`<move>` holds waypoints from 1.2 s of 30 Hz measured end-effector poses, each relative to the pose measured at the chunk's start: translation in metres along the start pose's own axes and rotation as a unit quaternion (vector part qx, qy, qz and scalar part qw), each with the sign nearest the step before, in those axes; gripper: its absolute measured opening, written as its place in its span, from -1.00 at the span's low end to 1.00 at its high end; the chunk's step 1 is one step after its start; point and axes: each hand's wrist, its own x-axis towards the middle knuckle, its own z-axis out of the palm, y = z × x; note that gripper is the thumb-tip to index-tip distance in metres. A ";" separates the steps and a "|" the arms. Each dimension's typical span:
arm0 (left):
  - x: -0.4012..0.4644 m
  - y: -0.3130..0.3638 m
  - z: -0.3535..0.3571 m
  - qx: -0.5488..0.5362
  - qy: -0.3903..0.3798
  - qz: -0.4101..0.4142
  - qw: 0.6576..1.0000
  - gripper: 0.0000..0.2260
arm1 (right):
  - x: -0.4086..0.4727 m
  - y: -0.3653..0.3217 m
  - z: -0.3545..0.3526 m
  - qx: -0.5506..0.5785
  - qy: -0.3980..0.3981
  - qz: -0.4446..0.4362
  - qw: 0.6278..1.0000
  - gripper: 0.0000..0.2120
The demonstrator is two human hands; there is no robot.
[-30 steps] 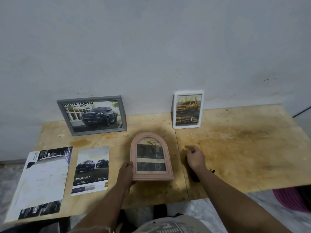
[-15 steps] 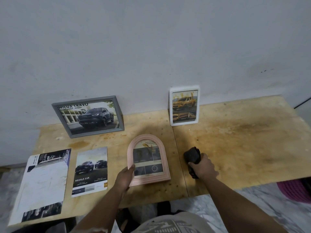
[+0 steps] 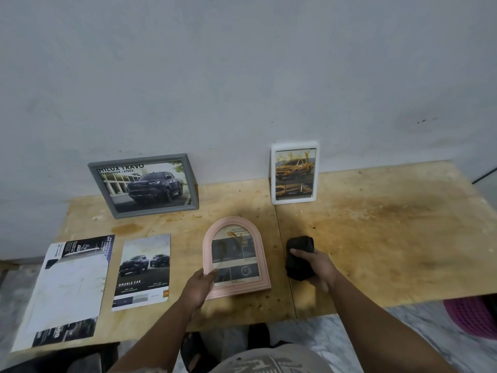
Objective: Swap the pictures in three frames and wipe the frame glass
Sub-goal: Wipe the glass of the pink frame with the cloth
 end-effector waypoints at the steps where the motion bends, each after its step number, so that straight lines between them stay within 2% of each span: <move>1: 0.001 -0.001 0.001 -0.001 0.002 0.004 1.000 -0.52 | -0.001 -0.001 0.004 0.019 -0.017 -0.001 1.000 -0.47; 4: -0.002 0.001 0.005 0.006 0.015 0.006 1.000 -0.52 | 0.001 -0.002 0.016 0.056 -0.049 0.015 0.997 -0.48; 7: -0.003 -0.003 0.008 0.024 0.020 0.025 0.999 -0.54 | 0.001 0.001 0.028 0.082 -0.075 0.067 0.992 -0.57; 10: -0.007 -0.006 0.006 0.053 0.023 0.050 0.997 -0.64 | -0.006 0.005 0.043 0.135 -0.108 0.119 0.978 -0.67; 13: -0.006 -0.018 0.003 0.093 0.014 0.080 0.992 -0.78 | -0.012 0.015 0.056 0.161 -0.135 0.135 0.968 -0.67; 15: 0.000 -0.029 0.000 0.174 0.014 0.114 0.978 -0.61 | -0.010 0.024 0.062 0.157 -0.126 0.145 0.969 -0.63; 17: 0.009 -0.041 -0.003 0.276 0.032 0.140 0.950 -0.36 | -0.008 0.033 0.069 0.144 -0.123 0.151 0.970 -0.57; 19: 0.018 -0.051 -0.005 0.342 0.048 0.165 0.924 -0.22 | -0.005 0.036 0.077 0.113 -0.119 0.142 0.976 -0.55; 22: 0.027 -0.058 -0.010 0.415 0.049 0.197 0.887 -0.02 | 0.008 0.033 0.098 -0.041 -0.063 0.066 0.995 -0.53; 24: 0.033 -0.061 -0.015 0.434 0.051 0.226 0.870 0.05 | 0.018 0.024 0.118 -0.174 -0.016 -0.018 0.985 -0.57; 27: 0.048 -0.068 -0.021 0.470 0.048 0.257 0.843 0.08 | 0.041 0.007 0.150 -0.347 0.002 -0.171 0.922 -0.66; 30: 0.065 -0.075 -0.027 0.499 0.048 0.282 0.818 0.06 | 0.070 0.001 0.180 -0.497 -0.007 -0.285 0.819 -0.66; 34: 0.079 -0.088 -0.028 0.520 0.064 0.316 0.791 0.07 | 0.098 0.020 0.201 -0.679 -0.018 -0.345 0.648 -0.64; 36: 0.083 -0.094 -0.027 0.520 0.077 0.331 0.784 0.08 | 0.105 0.038 0.200 -0.706 -0.014 -0.369 0.604 -0.64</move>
